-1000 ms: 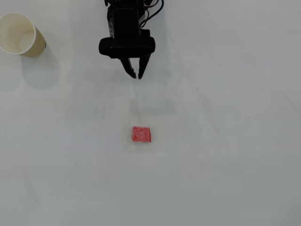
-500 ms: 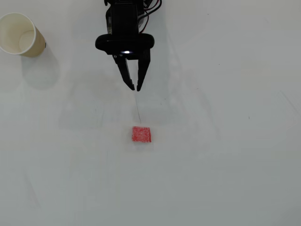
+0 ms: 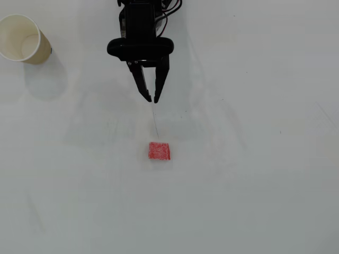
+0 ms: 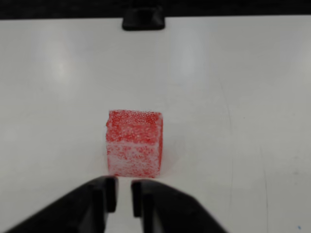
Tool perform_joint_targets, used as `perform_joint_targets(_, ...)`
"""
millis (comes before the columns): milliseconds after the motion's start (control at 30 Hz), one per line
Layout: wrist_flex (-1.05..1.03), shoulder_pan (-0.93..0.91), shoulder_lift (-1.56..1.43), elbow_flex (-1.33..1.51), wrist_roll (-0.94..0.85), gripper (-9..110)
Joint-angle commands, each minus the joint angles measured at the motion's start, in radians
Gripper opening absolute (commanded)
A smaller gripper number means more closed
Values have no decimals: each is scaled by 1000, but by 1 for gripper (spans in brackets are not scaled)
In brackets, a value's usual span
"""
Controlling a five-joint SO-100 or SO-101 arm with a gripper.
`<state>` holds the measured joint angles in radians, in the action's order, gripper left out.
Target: Pick up the cube and drop it in the cup.
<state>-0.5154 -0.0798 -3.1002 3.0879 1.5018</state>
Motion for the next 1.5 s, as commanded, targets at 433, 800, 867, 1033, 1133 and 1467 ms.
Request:
perform_joint_targets(433,52,35,-37,35,2,2)
perform_joint_targets(800,8,49,-37,35,0,25)
perform_joint_targets(867,-8,52,-37,35,0,29)
perform_joint_targets(1033,-18,54,-37,35,0,31)
perform_joint_targets(1133,-18,58,-37,35,0,33)
perform_joint_targets(1467,-12,61,-28,35,0,34)
